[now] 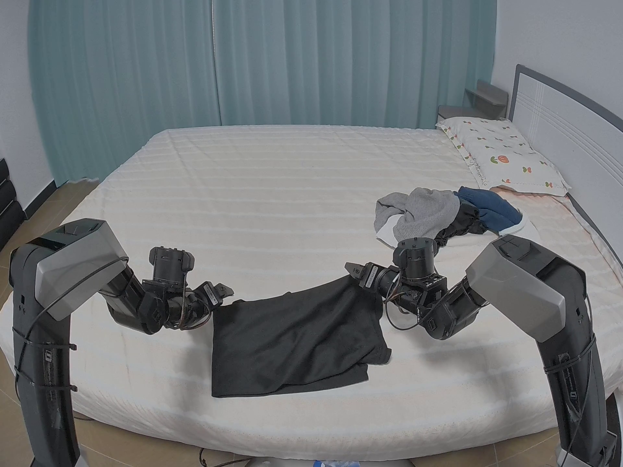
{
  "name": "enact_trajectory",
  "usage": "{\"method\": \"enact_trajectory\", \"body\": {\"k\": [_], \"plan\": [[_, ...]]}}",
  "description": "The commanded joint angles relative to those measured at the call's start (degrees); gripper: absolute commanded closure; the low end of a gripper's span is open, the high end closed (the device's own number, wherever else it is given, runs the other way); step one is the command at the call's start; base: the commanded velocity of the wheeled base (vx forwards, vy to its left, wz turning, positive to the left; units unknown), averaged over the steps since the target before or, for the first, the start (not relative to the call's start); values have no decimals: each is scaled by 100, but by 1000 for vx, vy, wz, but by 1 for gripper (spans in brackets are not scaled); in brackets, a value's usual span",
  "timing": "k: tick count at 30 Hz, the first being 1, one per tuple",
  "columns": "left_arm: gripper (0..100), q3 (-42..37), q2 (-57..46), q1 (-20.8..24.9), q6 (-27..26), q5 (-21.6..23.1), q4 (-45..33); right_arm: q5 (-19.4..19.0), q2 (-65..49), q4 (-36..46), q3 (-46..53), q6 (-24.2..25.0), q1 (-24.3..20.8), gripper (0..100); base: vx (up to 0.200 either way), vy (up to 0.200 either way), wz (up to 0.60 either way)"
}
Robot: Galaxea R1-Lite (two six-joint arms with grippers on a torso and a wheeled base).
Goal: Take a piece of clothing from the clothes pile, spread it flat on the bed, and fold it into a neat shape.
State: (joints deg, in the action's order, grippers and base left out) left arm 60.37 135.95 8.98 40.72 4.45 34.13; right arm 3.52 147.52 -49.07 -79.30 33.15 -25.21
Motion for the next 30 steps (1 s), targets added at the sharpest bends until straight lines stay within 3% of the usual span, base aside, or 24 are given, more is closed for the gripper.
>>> {"method": "enact_trajectory", "body": {"k": [1, 4, 5, 11, 17, 18, 23, 30], "plan": [[0, -7, 11, 104, 6, 65, 23, -10, -118, -15, 178, 16, 69, 0, 0, 0, 0], [0, 10, 72, 156, 6, 91, 164, -18, -153, -50, 301, 25, 95, 0, 0, 0, 0], [100, 10, 98, 165, 6, 91, 234, -18, -153, -50, 319, 25, 104, 0, 0, 0, 0], [100, -60, 213, 200, -37, 21, 463, -36, -329, -50, 600, 43, 174, 0, 0, 0, 0], [100, -60, 221, 156, -37, -6, 454, -291, -760, -6, 1224, 34, 218, 0, 0, 0, 0], [100, -51, 221, 147, -37, -137, 454, -713, -1023, 46, 1663, 25, 218, 0, 0, 0, 0], [100, -16, 257, 130, -29, -410, 454, -1495, -1340, 398, 2419, -159, 201, 0, 0, 0, 0], [100, 1, 257, 121, -29, -427, 445, -1750, -1313, 776, 2718, -634, 139, 0, 0, 0, 0]]}}
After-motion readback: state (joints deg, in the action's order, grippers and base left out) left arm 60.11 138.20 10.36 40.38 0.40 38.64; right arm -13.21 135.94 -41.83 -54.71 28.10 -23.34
